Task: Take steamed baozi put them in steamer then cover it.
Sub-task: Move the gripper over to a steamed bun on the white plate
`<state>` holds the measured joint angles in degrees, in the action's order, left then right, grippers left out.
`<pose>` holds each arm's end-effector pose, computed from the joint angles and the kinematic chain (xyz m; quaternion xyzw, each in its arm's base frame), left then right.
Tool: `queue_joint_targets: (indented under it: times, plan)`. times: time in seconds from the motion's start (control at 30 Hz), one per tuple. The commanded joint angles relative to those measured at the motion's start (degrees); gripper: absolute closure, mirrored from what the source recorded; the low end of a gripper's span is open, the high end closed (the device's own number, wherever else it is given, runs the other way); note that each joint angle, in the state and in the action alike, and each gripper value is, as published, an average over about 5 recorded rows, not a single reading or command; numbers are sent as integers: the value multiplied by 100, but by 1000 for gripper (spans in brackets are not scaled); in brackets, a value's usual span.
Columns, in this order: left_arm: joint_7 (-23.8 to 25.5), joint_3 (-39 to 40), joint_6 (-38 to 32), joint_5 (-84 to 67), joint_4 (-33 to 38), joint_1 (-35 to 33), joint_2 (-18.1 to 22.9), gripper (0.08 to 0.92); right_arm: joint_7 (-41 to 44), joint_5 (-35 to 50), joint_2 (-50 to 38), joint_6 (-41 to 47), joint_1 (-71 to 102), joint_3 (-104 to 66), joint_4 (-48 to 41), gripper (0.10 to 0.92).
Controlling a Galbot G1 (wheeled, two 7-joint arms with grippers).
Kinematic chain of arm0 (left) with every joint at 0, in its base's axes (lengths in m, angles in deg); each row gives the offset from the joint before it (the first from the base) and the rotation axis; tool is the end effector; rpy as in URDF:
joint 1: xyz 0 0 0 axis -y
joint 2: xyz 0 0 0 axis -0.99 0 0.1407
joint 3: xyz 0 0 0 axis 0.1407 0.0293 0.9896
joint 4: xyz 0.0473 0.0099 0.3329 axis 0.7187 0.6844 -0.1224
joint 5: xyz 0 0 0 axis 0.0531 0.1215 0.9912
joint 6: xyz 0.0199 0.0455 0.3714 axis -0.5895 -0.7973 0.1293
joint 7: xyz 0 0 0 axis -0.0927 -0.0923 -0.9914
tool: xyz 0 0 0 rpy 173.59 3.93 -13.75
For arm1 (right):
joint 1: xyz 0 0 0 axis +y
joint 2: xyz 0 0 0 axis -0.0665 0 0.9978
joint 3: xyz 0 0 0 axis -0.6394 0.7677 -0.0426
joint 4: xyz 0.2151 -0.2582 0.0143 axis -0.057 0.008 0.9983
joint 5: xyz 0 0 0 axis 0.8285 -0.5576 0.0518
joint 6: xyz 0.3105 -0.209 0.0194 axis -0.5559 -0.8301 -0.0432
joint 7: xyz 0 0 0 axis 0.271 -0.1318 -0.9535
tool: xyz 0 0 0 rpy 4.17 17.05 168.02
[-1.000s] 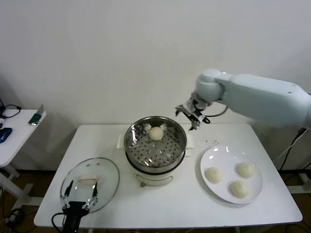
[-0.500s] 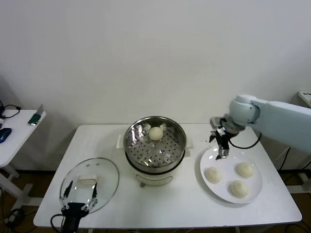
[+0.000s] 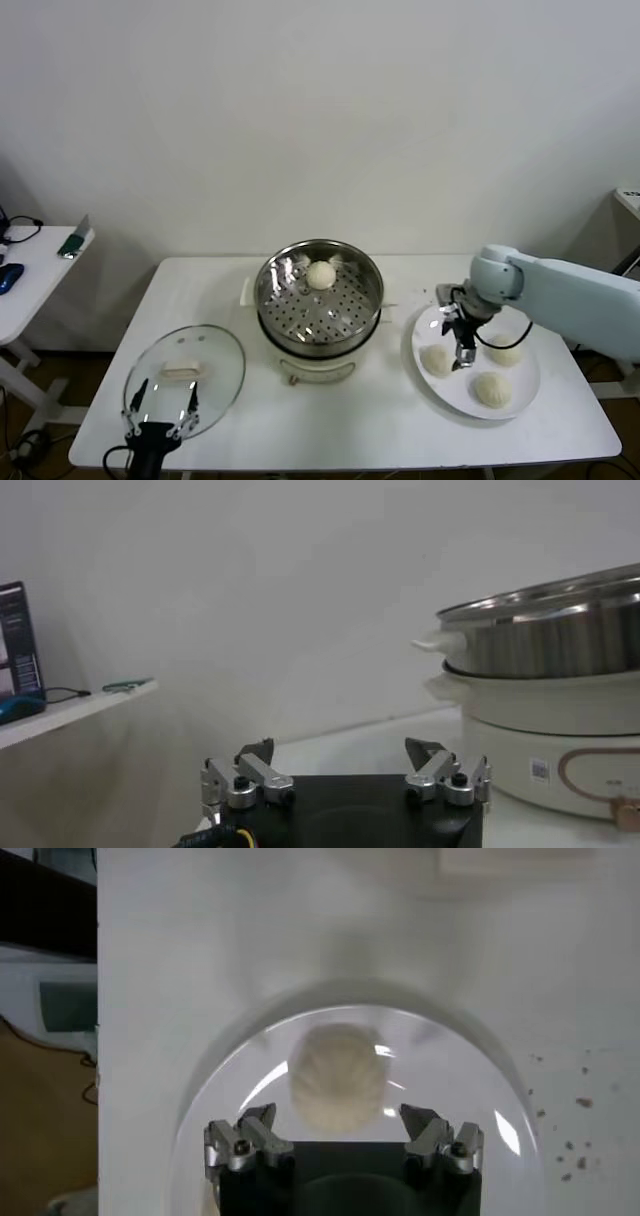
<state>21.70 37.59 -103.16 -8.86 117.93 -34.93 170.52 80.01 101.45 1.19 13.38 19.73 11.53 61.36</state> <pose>0.1202 0.0832 -0.3785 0.0267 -0.9921 -0.1120 0.0492 0.5013 -0.0794 -0.2237 0.5018 -0.5204 0.4838 0.4932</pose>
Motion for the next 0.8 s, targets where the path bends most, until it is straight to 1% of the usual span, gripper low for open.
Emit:
queue_joint_targets:
  times: [0.03, 0.4, 0.6, 0.8]
  plan:
    - [3, -9, -2, -12, -16, -35, 0, 177, -101, -179, 215, 28, 579, -375, -330, 203]
    - [3, -21, -18, -17, -52, -48, 1, 177, -82, -214, 316, -96, 627, -430, -541, 211]
    - [-2, -27, -13, -8, -30, -42, 10, 177, -44, -110, 279, -121, 509, -364, -491, 296]
    - [-9, -30, -15, -9, -31, -57, 4, 177, 26, -6, 114, -160, 174, -225, -390, 327]
